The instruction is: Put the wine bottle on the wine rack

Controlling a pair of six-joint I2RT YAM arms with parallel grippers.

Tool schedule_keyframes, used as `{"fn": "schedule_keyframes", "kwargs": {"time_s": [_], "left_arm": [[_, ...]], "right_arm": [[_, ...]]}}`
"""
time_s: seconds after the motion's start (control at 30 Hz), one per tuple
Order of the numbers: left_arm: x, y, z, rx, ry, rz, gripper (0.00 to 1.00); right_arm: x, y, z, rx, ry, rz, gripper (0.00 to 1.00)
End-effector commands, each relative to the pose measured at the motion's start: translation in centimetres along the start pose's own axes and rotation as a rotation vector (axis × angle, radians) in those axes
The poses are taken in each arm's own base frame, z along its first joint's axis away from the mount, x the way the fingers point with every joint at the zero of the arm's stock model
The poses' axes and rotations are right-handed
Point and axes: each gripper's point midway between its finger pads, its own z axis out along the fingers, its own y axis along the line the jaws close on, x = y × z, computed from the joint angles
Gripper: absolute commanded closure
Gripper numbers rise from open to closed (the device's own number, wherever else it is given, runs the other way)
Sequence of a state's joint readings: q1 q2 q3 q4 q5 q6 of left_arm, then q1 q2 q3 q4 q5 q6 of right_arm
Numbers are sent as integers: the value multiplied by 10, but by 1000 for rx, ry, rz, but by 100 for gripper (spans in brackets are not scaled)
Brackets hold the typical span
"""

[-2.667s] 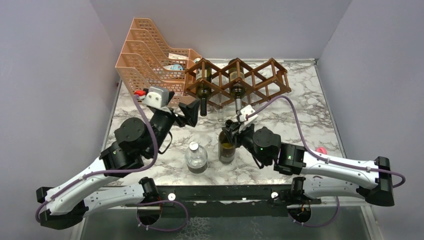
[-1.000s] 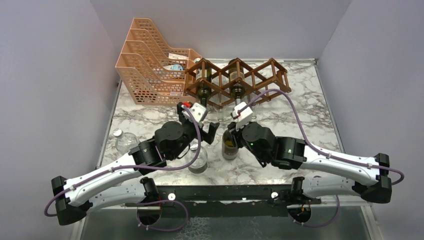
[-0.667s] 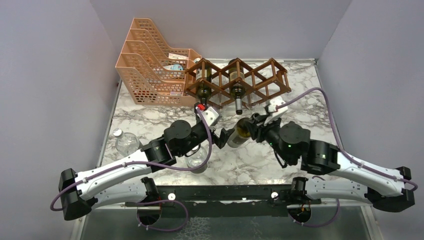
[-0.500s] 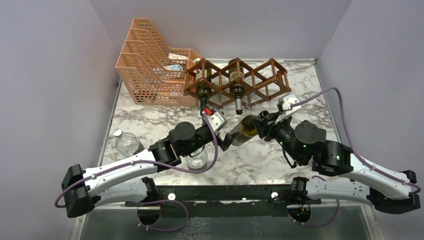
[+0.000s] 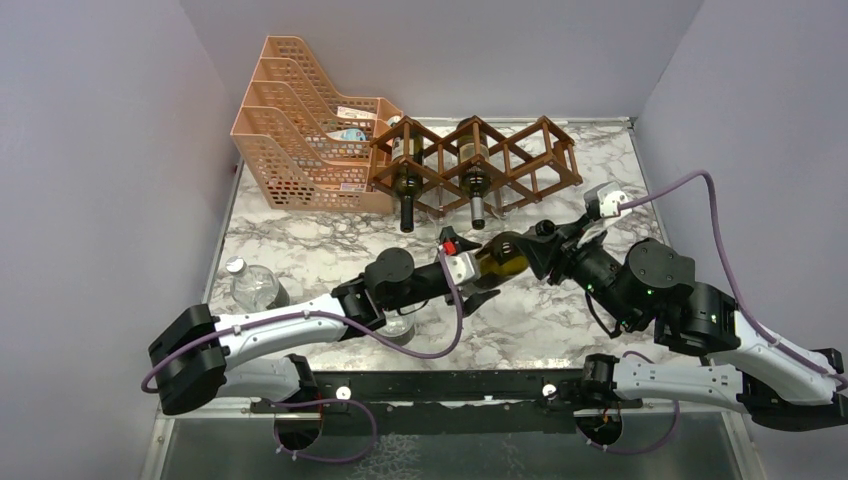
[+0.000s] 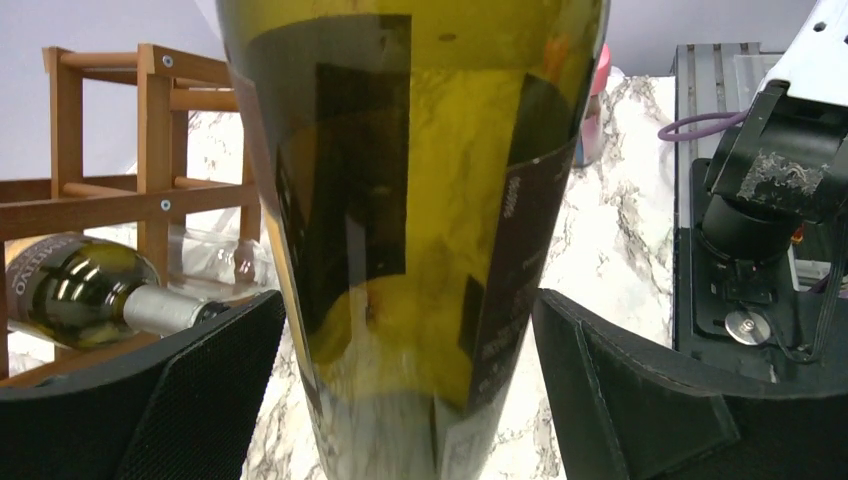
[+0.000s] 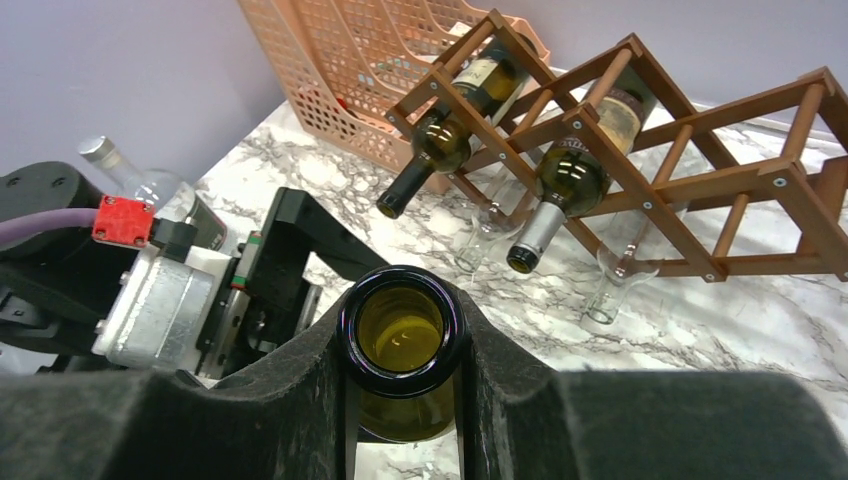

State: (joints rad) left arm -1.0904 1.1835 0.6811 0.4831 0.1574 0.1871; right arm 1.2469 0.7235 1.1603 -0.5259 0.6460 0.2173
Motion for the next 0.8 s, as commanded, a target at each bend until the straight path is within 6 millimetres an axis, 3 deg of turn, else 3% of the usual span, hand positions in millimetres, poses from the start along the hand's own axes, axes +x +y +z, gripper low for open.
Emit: {"fn": "schedule_keyframes", "kwargs": {"time_s": [0.0,0.3,0.43,0.47,0.53,0.57,0.67,0.77], "left_arm": [[-30,-4,7,40,-126,67,1],[-38,-11,14,97,-184,172,18],[-38,-5,18,70,-181,193,42],[-40,-3,18,63,-184,206,54],[-44,1,19,49,-192,254,95],[-46,5,18,30,-193,275,100],[-52,18,18,-29,-190,378,100],[-55,30,16,-73,-178,535,100]], "right_arm": [[-39,14,-12,-91,-96,111,99],[-37,19,-17,-134,-82,134,99],[-35,21,-20,-153,-70,143,99],[-33,22,-21,-159,-58,139,94],[-27,23,-22,-159,-23,131,78],[-23,22,-22,-155,-1,129,68],[-13,18,-26,-137,59,129,47],[-5,21,-36,-173,113,130,43]]}}
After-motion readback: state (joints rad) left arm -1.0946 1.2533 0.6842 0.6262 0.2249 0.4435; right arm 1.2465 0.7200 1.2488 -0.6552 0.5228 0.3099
